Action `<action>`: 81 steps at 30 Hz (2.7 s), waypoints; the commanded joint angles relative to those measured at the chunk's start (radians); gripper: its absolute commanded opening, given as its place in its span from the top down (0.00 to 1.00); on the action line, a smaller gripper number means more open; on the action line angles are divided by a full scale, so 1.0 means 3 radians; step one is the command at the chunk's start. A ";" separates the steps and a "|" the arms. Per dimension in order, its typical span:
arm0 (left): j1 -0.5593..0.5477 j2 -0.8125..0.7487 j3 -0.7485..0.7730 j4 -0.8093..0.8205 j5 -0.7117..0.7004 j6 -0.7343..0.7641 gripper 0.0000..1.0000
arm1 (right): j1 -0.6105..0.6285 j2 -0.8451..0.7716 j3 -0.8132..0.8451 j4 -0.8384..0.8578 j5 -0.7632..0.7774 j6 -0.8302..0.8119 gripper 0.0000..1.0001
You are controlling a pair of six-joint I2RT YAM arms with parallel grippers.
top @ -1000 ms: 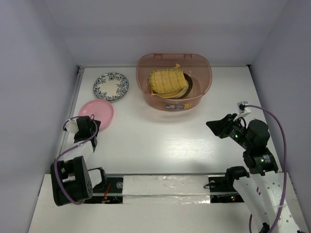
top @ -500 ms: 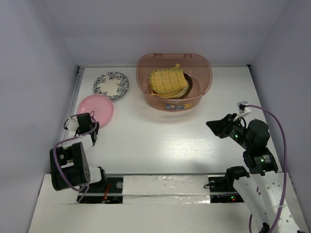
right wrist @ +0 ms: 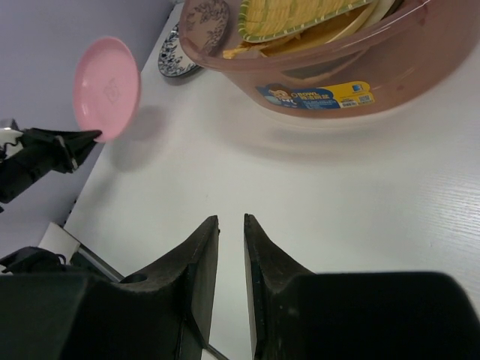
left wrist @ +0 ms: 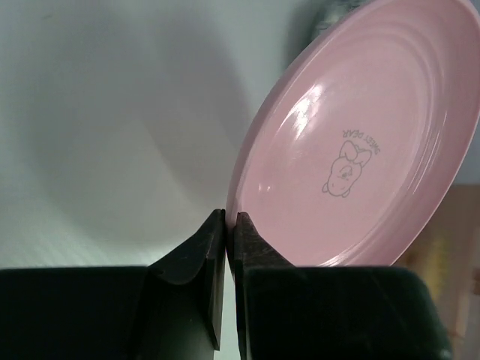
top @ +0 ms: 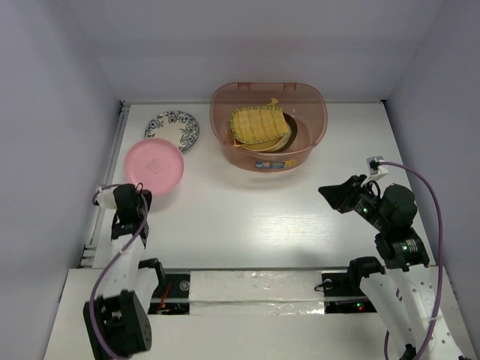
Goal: Place the plates into the plastic bin on the countertop
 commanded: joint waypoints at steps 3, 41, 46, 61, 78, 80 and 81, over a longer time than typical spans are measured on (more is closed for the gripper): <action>-0.0467 -0.0439 0.0423 0.0178 0.0071 0.0244 1.00 | 0.0032 0.0031 -0.0049 0.0284 -0.0035 0.0005 0.74; -0.2396 0.3571 0.4848 -0.0708 -0.0636 0.1625 0.59 | 0.0062 -0.0219 0.0022 -0.0069 0.0001 -0.0010 0.90; -0.2396 0.3127 0.4531 -0.0513 -0.0962 0.1676 0.60 | 0.0062 -0.0234 0.0022 -0.0074 -0.0005 -0.0015 0.90; -0.0975 0.2675 0.2960 0.0070 -0.0426 0.1037 0.94 | 0.0062 -0.0255 -0.0054 0.0085 -0.0122 0.0005 1.00; -0.0259 0.3284 0.2566 0.0576 0.0340 0.0730 0.50 | 0.0062 -0.0101 -0.0101 0.0166 -0.0209 -0.0020 0.73; -0.0219 0.3376 0.2638 0.0581 0.0412 0.0700 0.50 | 0.0062 -0.0081 -0.0126 0.0228 -0.0280 -0.0010 0.73; -0.0218 0.3457 0.2658 0.0592 0.0453 0.0684 0.50 | 0.0062 -0.0051 -0.0136 0.0238 -0.0296 -0.0005 0.73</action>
